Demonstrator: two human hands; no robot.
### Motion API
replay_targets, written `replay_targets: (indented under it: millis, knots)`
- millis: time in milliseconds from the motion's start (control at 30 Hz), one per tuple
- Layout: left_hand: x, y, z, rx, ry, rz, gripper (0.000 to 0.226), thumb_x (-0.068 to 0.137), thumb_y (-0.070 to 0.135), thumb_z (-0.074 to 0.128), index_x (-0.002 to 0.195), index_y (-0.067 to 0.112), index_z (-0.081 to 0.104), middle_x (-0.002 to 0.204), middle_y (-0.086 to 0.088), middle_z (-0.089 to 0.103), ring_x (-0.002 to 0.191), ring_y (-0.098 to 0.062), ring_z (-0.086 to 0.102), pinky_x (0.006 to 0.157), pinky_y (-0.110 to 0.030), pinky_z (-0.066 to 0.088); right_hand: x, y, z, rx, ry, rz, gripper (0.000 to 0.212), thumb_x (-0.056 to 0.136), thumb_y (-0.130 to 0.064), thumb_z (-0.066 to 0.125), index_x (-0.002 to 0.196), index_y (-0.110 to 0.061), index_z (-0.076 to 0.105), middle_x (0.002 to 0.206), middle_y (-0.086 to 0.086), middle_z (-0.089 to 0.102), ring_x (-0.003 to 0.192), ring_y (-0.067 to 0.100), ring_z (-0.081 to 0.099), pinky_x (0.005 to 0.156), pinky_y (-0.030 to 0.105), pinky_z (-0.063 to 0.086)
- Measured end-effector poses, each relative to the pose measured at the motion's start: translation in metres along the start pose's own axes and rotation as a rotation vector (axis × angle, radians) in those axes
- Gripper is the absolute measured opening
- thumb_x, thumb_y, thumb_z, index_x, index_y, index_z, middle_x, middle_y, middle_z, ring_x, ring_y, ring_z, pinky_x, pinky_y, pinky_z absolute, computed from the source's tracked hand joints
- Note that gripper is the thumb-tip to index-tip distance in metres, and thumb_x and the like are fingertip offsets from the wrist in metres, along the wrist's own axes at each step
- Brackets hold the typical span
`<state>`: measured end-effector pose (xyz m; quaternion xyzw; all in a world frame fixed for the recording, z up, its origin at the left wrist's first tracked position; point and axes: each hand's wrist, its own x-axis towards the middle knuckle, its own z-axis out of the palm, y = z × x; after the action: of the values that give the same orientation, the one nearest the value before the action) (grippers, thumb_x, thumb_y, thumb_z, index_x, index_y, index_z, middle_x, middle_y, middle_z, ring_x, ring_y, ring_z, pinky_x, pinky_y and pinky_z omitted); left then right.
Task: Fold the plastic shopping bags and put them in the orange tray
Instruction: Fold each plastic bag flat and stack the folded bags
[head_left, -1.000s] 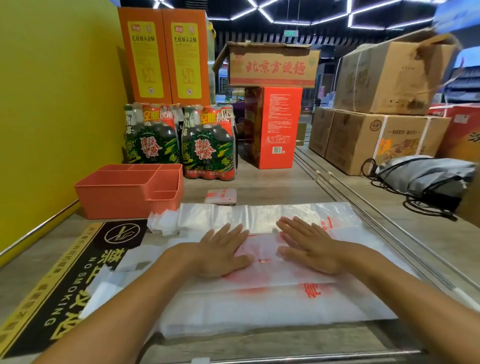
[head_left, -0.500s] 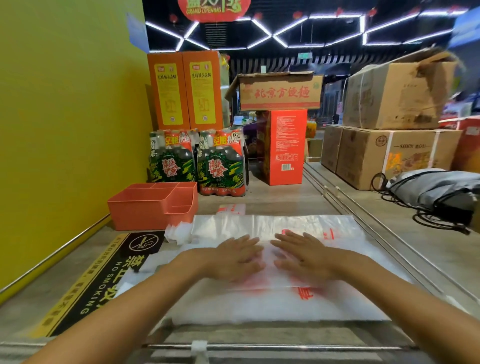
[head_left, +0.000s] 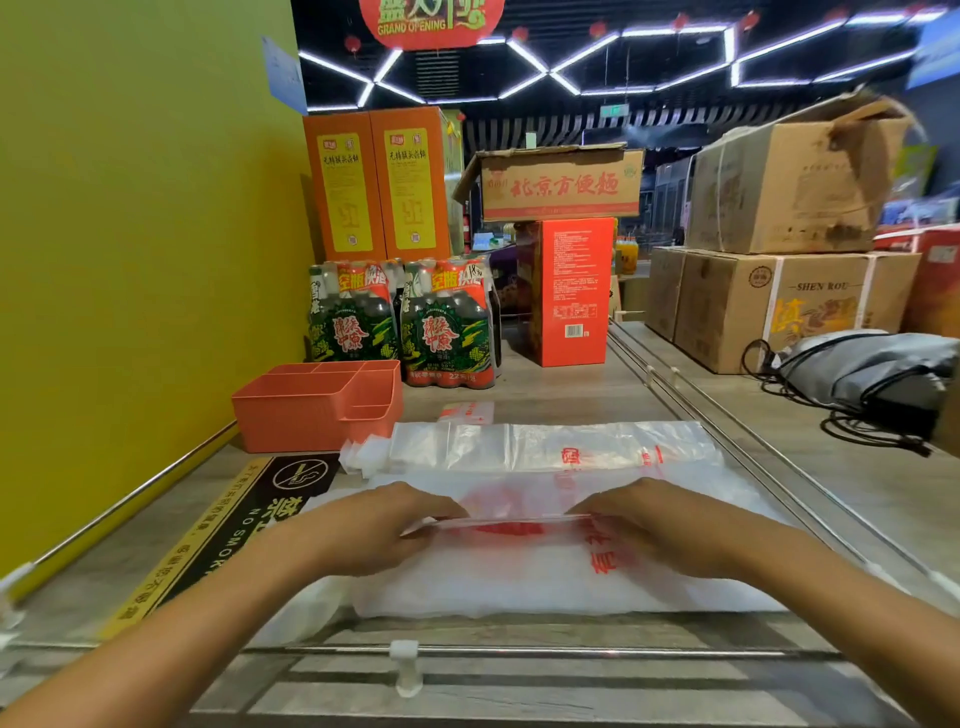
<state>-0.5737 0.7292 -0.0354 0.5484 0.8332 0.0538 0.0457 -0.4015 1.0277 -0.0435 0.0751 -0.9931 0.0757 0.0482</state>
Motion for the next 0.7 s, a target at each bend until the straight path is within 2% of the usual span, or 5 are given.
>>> replay_targets:
  millis: [133, 233, 300, 533, 700]
  knots:
    - [-0.015, -0.019, -0.016, 0.002, 0.006, -0.034, 0.042, 0.102, 0.014, 0.049, 0.133, 0.041, 0.056, 0.12, 0.026, 0.061, 0.1, 0.017, 0.051, 0.088, -0.009, 0.042, -0.011, 0.003, -0.017, -0.037, 0.066, -0.024, 0.028, 0.105, -0.032, 0.052, 0.128, -0.04, 0.065, 0.124, -0.027, 0.065, 0.105, -0.006, 0.06, 0.084, 0.004, 0.039]
    - [-0.021, -0.037, -0.032, -0.069, 0.013, -0.054, 0.035, 0.1, 0.013, 0.054, 0.12, 0.04, 0.065, 0.109, 0.019, 0.067, 0.098, 0.002, 0.063, 0.086, -0.027, 0.054, -0.019, 0.014, -0.031, -0.068, 0.096, 0.037, 0.025, 0.1, -0.036, 0.061, 0.124, -0.042, 0.066, 0.113, -0.028, 0.068, 0.088, -0.011, 0.056, 0.073, 0.005, 0.038]
    - [-0.019, -0.043, -0.041, -0.074, 0.061, -0.042, 0.027, 0.099, 0.012, 0.058, 0.116, 0.031, 0.069, 0.112, 0.017, 0.069, 0.101, 0.005, 0.062, 0.088, -0.02, 0.051, -0.019, 0.023, -0.039, -0.071, 0.105, 0.093, 0.024, 0.097, -0.036, 0.065, 0.12, -0.042, 0.065, 0.105, -0.029, 0.066, 0.084, -0.01, 0.06, 0.069, 0.006, 0.041]
    - [0.01, -0.061, -0.043, -0.035, 0.07, -0.271, 0.036, 0.1, 0.022, 0.059, 0.133, 0.033, 0.051, 0.116, 0.011, 0.06, 0.1, -0.004, 0.059, 0.082, -0.019, 0.05, 0.0, 0.058, -0.035, 0.011, 0.112, 0.259, 0.044, 0.093, -0.037, 0.07, 0.132, -0.044, 0.052, 0.117, -0.015, 0.065, 0.107, 0.005, 0.061, 0.089, 0.023, 0.048]
    - [0.023, -0.048, -0.02, 0.33, 0.157, -0.22, 0.068, 0.098, 0.02, 0.059, 0.155, 0.035, 0.026, 0.161, 0.011, 0.024, 0.147, -0.014, 0.024, 0.119, -0.039, 0.032, 0.009, 0.063, -0.003, -0.147, 0.15, 0.24, 0.07, 0.095, -0.043, 0.064, 0.155, -0.039, 0.027, 0.164, -0.012, 0.022, 0.15, 0.013, 0.021, 0.122, 0.035, 0.022]
